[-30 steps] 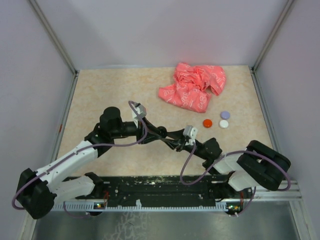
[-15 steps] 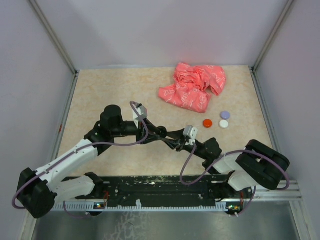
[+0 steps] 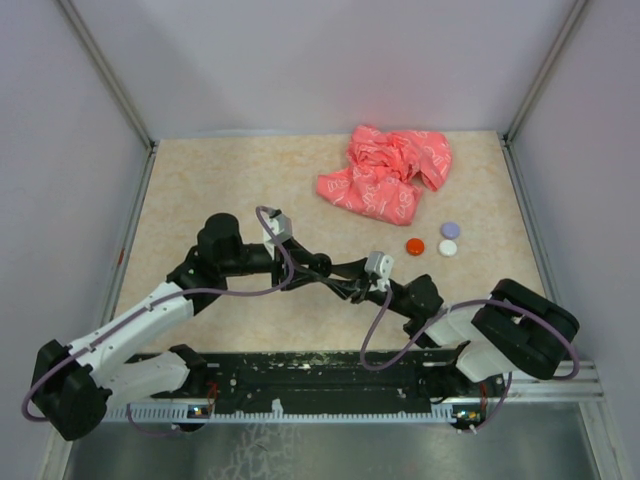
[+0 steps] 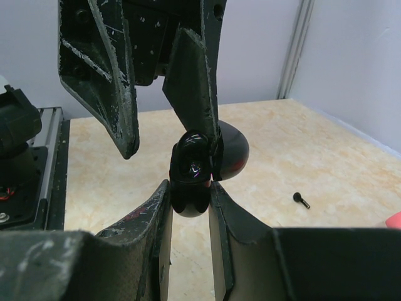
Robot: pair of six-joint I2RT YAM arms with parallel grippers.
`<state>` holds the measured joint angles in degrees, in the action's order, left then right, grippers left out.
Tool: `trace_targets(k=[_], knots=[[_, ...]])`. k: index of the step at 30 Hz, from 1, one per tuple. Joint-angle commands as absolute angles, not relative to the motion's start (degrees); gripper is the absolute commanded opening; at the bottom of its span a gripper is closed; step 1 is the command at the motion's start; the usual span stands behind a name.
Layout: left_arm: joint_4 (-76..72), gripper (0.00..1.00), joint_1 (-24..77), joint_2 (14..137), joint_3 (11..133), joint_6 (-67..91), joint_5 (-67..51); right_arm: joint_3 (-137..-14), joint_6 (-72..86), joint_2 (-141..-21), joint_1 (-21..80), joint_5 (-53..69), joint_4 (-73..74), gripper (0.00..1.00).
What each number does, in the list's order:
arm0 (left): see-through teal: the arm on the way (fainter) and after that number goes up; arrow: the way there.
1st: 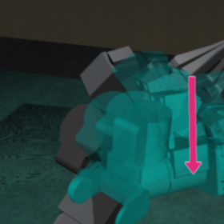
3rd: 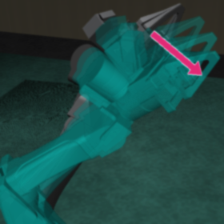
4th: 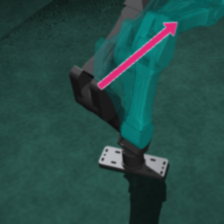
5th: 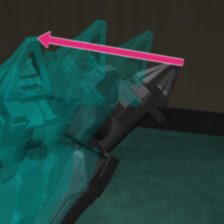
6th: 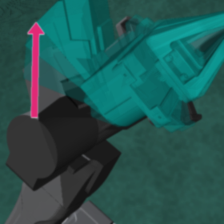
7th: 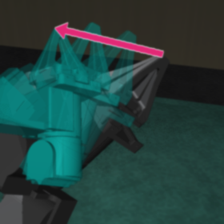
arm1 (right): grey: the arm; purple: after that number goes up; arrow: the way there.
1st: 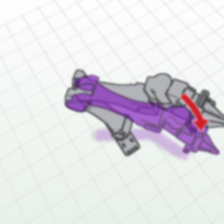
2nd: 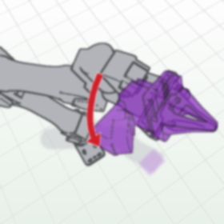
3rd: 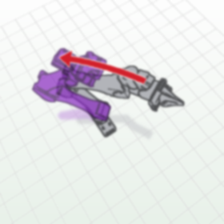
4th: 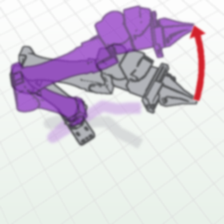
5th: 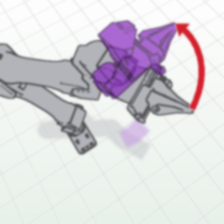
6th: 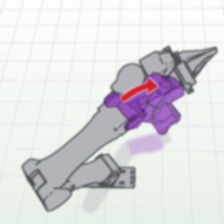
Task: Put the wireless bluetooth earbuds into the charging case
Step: Place the earbud in the charging case.
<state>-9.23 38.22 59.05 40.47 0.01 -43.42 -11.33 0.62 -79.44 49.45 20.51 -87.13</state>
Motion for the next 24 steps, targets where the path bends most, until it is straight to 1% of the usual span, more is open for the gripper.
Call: trace_targets(k=[1, 6, 14, 24], knots=[[-10.8, 0.51, 37.9, 60.9, 41.4, -0.8, -45.5, -13.2, 1.3, -79.6, 50.3, 25.7, -90.8, 0.00], [-11.2, 0.51, 37.9, 63.0, 42.8, -2.0, -50.7, -13.4, 1.2, -80.0, 50.3, 25.9, -90.3, 0.00], [-12.1, 0.52, 37.9, 64.5, 44.3, -4.2, -54.4, -13.7, 1.4, -80.6, 50.3, 26.7, -90.4, 0.00], [-14.4, 0.57, 37.9, 63.8, 44.1, -3.2, -52.5, -13.8, 1.8, -81.1, 50.3, 27.4, -90.6, 0.00]])
